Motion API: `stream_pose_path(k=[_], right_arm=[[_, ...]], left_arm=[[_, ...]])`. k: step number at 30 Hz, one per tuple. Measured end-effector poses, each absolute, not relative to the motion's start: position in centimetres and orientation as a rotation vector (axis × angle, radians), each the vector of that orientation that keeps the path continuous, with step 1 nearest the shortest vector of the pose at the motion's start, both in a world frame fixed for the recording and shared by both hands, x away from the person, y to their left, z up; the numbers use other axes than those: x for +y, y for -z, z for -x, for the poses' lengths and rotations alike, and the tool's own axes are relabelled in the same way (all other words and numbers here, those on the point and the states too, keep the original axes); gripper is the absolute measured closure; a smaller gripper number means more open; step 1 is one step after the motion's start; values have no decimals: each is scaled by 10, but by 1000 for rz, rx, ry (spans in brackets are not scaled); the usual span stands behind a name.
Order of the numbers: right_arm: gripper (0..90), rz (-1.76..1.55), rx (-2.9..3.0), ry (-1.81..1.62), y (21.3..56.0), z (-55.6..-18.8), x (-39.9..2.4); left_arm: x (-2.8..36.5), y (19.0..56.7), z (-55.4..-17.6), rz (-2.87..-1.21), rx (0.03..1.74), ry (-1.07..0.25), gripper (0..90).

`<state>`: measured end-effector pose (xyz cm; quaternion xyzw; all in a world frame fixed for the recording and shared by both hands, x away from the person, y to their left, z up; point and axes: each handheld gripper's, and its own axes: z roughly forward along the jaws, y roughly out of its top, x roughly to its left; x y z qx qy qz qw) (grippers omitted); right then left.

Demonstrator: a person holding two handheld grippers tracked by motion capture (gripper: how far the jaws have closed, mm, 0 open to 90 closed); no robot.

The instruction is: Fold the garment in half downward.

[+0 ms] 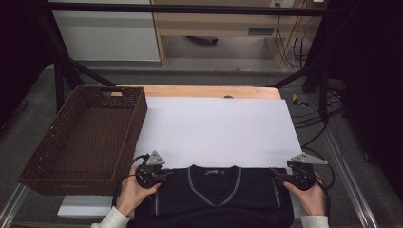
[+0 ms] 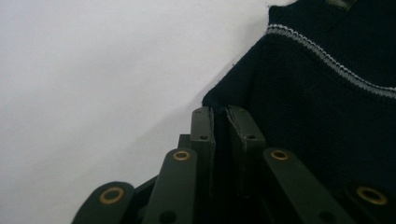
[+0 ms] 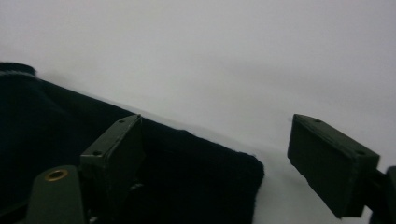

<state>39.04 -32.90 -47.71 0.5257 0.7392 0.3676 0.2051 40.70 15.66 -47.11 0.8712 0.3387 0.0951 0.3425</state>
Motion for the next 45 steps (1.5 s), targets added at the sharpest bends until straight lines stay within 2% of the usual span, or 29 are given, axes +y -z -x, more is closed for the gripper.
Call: stream_pose_path(k=[5,10,16,19,32,45], right_arm=[[257,-1453,2110,-996,484,-392,-330],[383,-1442,2163,-973,481,-389,-323],[694,-1489,2258,-966,473,-386,-320],[779,-1520,2312,-970,470,-386,-321],[810,-1491,2210,-972,455,-401,-325],[811,-1460,2151,-968,456,-449,-321]], left_arm=[[158,471,-408,-2259,884,-231,807],[158,471,-408,-2257,887,-234,807],[158,469,-409,-2271,891,-220,828],[158,467,-411,-2282,902,-212,837],[157,441,-429,-2213,948,-379,849],[153,434,-471,-2152,1032,-423,852]])
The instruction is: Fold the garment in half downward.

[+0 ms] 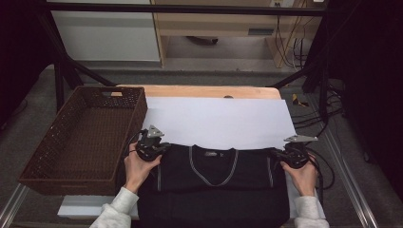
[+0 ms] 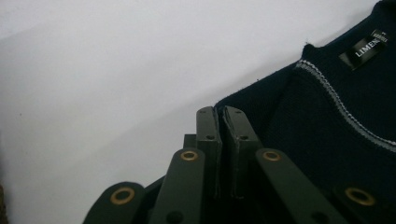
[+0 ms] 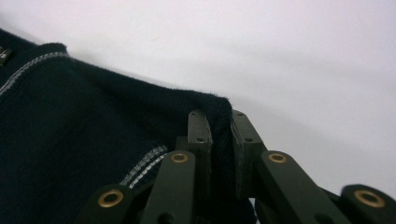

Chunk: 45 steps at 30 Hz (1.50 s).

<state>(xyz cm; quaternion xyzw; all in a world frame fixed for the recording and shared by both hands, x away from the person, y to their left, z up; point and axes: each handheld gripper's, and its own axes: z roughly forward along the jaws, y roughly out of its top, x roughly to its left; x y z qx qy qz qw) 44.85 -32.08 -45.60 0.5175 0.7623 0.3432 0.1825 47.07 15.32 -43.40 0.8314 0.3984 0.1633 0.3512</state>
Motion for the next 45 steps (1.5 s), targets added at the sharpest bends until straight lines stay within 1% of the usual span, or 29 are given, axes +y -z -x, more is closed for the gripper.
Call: stream_pose_path(k=[9,14,19,23,26,28,30,32,34,36,37,38,43,45], right_arm=[[813,-1482,2106,-980,460,-472,-322],[813,-1478,2061,-984,460,-485,-321],[812,-1474,2020,-976,462,-501,-319],[810,-1491,2007,-961,467,-511,-320],[802,-1489,2022,-921,473,-516,-318],[782,-1474,2022,-917,476,-517,-318],[734,-1457,2033,-914,478,-516,-318],[651,-1463,2018,-929,478,-514,-320],[530,-1450,1980,-940,475,-510,-322],[452,-1446,1960,-963,471,-504,-325],[417,-1449,1944,-988,469,-500,-326],[374,-1450,1937,-1012,468,-497,-327],[241,-1434,1953,-1097,461,-478,-325],[182,-1438,1974,-1128,460,-471,-324]], left_arm=[[146,432,-496,-2147,1068,-462,853],[144,436,-513,-2119,1110,-459,853],[144,439,-530,-2077,1113,-508,853],[145,446,-545,-2078,1128,-459,851],[143,456,-549,-2100,1129,-445,845],[145,459,-548,-2082,1132,-429,835],[147,459,-547,-2062,1141,-425,797],[151,455,-544,-2036,1155,-464,698],[156,449,-539,-1975,1157,-449,562],[161,443,-533,-1938,1146,-424,450],[163,440,-530,-1925,1140,-410,415],[165,437,-526,-1917,1132,-403,388],[167,432,-506,-1949,1092,-404,296],[167,435,-501,-1965,1079,-408,291]])
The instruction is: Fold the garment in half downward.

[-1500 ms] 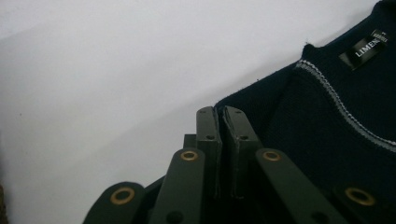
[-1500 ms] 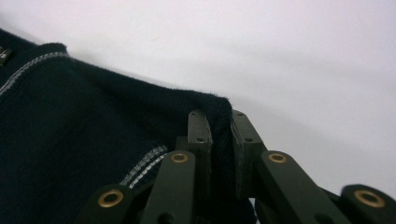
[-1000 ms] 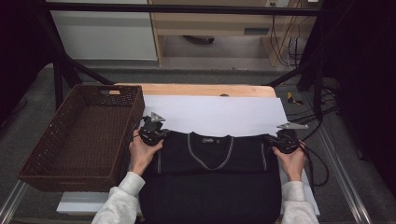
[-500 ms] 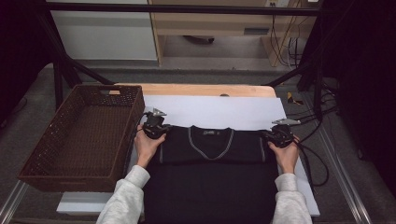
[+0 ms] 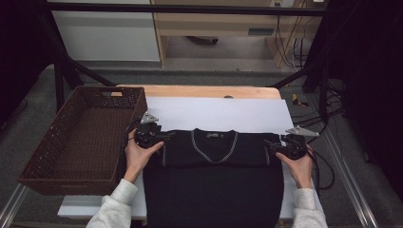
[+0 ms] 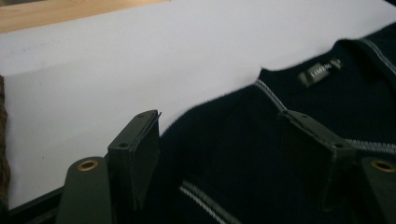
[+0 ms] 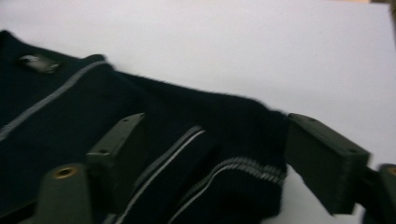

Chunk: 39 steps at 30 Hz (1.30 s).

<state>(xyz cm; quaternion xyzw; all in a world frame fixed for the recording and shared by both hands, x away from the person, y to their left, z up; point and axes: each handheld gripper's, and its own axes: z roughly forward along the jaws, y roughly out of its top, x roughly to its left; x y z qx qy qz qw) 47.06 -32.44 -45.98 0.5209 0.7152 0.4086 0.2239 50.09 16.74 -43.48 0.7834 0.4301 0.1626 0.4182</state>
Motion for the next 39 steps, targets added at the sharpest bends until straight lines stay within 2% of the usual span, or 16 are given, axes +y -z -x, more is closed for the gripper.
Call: stream_pose_path(k=[3,7,14,18,23,28,39], right_arm=[[146,-1450,1995,-1168,458,-460,-324],[126,-1437,2010,-1174,458,-448,-324],[140,-1408,2030,-1204,454,-436,-322],[146,-1399,2038,-1207,452,-436,-320],[149,-1380,2053,-1202,450,-437,-316],[162,-1376,2049,-1190,449,-441,-313],[308,-1387,2031,-1155,453,-467,-305]], left_arm=[[169,444,-499,-1999,1094,-409,292],[169,457,-502,-2023,1121,-396,340],[170,468,-510,-2043,1137,-395,496],[170,471,-512,-2049,1144,-375,553],[166,470,-507,-2082,1110,-361,697],[167,467,-503,-2081,1121,-370,804],[164,470,-502,-2119,1084,-398,816]])
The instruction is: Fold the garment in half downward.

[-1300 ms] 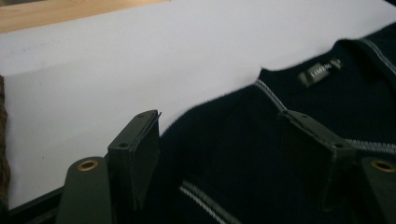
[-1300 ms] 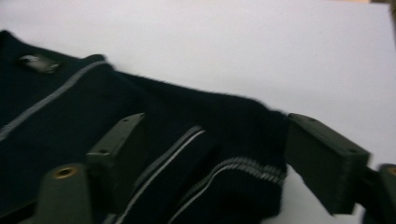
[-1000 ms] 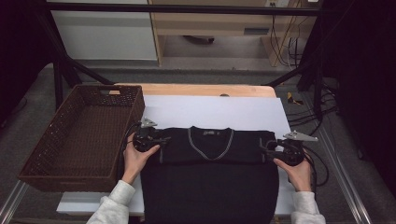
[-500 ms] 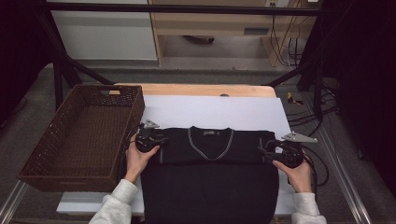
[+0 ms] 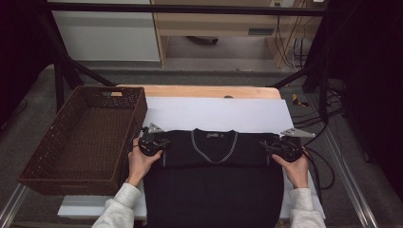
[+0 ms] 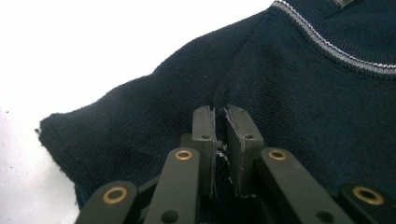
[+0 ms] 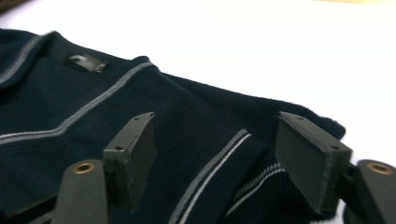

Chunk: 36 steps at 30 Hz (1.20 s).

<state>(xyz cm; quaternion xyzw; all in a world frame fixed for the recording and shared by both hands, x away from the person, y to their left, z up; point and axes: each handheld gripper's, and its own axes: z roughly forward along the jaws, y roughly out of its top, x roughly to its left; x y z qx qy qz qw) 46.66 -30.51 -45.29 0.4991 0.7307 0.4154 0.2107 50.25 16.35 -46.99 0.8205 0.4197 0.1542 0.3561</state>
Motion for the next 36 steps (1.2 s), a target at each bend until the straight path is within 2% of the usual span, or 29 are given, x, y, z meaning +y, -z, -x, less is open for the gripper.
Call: stream_pose_path(k=[6,13,17,20,21,27,36], right_arm=[[334,-1407,2083,-1060,462,-487,-300],[428,-1448,2128,-968,475,-502,-302],[571,-1424,2165,-970,475,-502,-299],[749,-1429,2205,-989,472,-500,-300],[764,-1434,2213,-997,471,-499,-299],[791,-1423,2189,-1035,461,-490,-303],[793,-1325,2125,-1151,423,-468,-304]], left_arm=[[163,471,-502,-2111,1084,-403,817],[164,471,-502,-2109,1081,-396,817],[165,471,-504,-2110,1084,-390,818],[166,471,-504,-2093,1102,-364,824],[166,470,-505,-2094,1103,-365,826],[166,459,-501,-2068,1119,-405,843],[167,414,-478,-1935,1023,-501,851]])
